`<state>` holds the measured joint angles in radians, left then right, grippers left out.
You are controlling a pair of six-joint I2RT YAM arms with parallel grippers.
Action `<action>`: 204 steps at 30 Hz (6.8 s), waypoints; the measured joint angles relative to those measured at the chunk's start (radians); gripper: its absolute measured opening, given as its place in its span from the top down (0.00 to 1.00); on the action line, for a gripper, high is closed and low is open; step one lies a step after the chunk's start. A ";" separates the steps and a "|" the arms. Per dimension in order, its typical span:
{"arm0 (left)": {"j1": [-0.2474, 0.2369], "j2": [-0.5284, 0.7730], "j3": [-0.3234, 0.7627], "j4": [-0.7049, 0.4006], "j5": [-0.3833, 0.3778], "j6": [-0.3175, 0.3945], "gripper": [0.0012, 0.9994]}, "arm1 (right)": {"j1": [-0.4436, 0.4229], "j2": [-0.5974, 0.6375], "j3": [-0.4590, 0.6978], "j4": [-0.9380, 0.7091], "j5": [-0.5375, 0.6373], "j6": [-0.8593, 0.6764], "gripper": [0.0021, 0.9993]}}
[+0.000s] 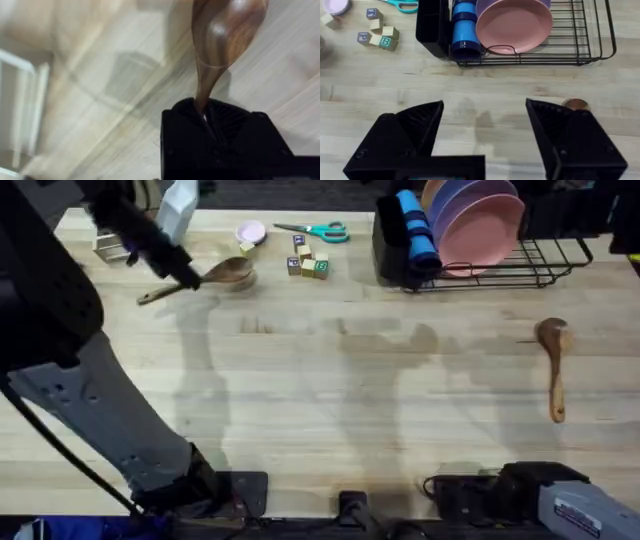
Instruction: Pick up the spoon on the table one by one and put them onto the rack
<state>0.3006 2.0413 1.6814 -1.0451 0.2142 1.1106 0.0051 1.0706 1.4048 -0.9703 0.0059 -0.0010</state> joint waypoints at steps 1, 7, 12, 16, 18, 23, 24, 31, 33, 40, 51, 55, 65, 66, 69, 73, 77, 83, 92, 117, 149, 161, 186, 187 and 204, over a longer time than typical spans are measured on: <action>-0.022 -0.014 0.006 -0.002 0.000 -0.009 0.96 | 0.000 0.000 0.000 0.000 0.000 0.000 0.00; -0.145 -0.068 0.068 -0.020 0.004 -0.078 0.96 | 0.000 0.000 0.000 0.000 0.000 0.000 0.00; -0.251 -0.071 0.112 -0.034 0.007 -0.134 0.96 | 0.000 0.000 0.000 0.000 0.000 0.000 0.00; -0.339 -0.071 0.145 -0.028 0.008 -0.178 0.96 | 0.000 0.000 0.000 0.000 0.000 0.000 0.00; -0.380 -0.071 0.161 -0.001 0.015 -0.200 0.96 | 0.000 0.000 0.000 0.000 0.000 0.000 0.00; -0.462 -0.071 0.178 0.118 0.091 -0.278 0.96 | 0.000 0.000 0.000 0.000 0.000 0.000 0.00; -0.472 -0.071 0.178 0.149 0.122 -0.294 0.96 | 0.000 0.000 0.000 0.000 0.000 0.000 0.00; -0.520 -0.071 0.179 0.387 0.296 -0.433 0.96 | 0.000 0.000 0.000 0.000 0.000 0.000 0.00; -0.536 -0.071 0.179 0.451 0.329 -0.481 0.96 | 0.000 0.000 0.000 0.000 0.000 0.000 0.00; -0.608 -0.071 0.179 0.610 0.381 -0.631 0.96 | 0.000 0.000 0.000 0.000 0.000 0.000 0.00; -0.718 -0.065 0.179 0.855 0.429 -0.752 0.96 | 0.000 0.000 0.000 0.000 0.000 0.000 0.00; -0.734 -0.036 0.180 0.975 0.466 -0.828 0.96 | 0.000 0.000 0.000 0.000 0.000 0.000 0.00; -0.735 0.089 0.180 1.086 0.554 -0.991 0.96 | 0.000 0.000 0.000 0.000 0.000 0.000 0.00; -0.736 0.100 0.180 1.085 0.563 -0.997 0.96 | 0.000 0.000 0.000 0.000 0.000 0.000 0.00; -0.736 0.120 0.180 1.076 0.587 -1.009 0.96 | 0.000 0.000 0.000 0.000 0.000 0.000 0.00; -0.736 0.121 0.180 1.040 0.604 -1.015 0.96 | 0.000 0.000 0.000 0.000 0.000 0.000 0.00; -0.736 0.121 0.180 1.013 0.605 -1.015 0.96 | 0.000 0.000 0.000 0.000 0.000 0.000 0.00; -0.736 0.121 0.180 0.913 0.601 -1.002 0.96 | 0.000 0.000 0.000 0.000 0.000 0.000 0.00; -0.736 0.121 0.180 0.729 0.572 -0.898 0.96 | 0.000 0.000 0.000 0.000 0.000 0.000 0.00; -0.736 0.121 0.180 0.596 0.473 -0.806 0.01 | 0.000 0.000 0.000 -0.001 0.000 0.000 0.00; -0.601 0.121 0.723 -0.140 0.203 -0.593 0.01 | 0.000 0.000 0.000 -0.041 0.000 -0.001 0.00; -0.568 0.087 0.784 -0.273 0.158 -0.567 0.00 | 0.000 0.000 0.000 -0.041 0.000 -0.017 0.00; -0.225 -0.556 -0.062 -0.040 0.155 -0.542 0.01 | 0.000 0.000 0.000 -0.036 0.016 -0.049 0.00; -0.225 -0.577 -0.087 -0.033 0.148 -0.542 0.01 | 0.000 0.000 0.000 -0.036 0.016 -0.049 0.00; -0.225 -0.681 -0.241 0.006 0.086 -0.541 0.01 | -0.102 0.000 0.000 -0.044 0.016 -0.051 0.00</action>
<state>0.0757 1.3605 1.4406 -1.0393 0.3000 0.5694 -0.0972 1.0710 1.4048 -1.0146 0.0223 -0.0525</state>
